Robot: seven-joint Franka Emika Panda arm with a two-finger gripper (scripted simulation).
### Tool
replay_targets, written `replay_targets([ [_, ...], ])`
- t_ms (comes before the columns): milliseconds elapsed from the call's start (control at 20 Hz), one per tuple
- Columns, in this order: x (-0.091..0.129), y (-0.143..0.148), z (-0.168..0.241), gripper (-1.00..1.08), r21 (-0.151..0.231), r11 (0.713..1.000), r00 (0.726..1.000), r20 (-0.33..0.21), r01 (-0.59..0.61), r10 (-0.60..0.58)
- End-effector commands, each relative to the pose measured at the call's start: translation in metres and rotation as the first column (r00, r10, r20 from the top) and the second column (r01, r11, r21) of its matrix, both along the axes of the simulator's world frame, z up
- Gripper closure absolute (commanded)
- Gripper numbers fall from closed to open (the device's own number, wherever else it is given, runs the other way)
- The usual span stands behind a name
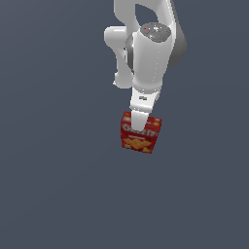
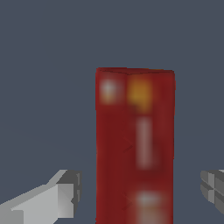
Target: Pick up the object and move it to a goal position.
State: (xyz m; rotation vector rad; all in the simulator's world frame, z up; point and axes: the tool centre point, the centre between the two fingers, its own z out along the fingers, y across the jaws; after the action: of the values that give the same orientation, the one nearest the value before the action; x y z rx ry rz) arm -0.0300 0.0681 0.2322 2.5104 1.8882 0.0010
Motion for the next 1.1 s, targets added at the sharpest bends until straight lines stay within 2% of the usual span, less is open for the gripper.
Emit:
replay_targets([
  [0, -0.001, 0.000, -0.010, -0.92, 0.000, 1.000, 1.000, -0.001, -0.001, 0.001],
  [500, 0.000, 0.000, -0.040, -0.92, 0.000, 1.000, 1.000, -0.001, -0.004, 0.004],
  [550, 0.000, 0.000, -0.040, 1.08, 0.000, 1.000, 1.000, -0.001, -0.004, 0.004],
  [1050, 0.000, 0.000, -0.039, 1.08, 0.000, 1.000, 1.000, 0.000, -0.003, 0.003],
])
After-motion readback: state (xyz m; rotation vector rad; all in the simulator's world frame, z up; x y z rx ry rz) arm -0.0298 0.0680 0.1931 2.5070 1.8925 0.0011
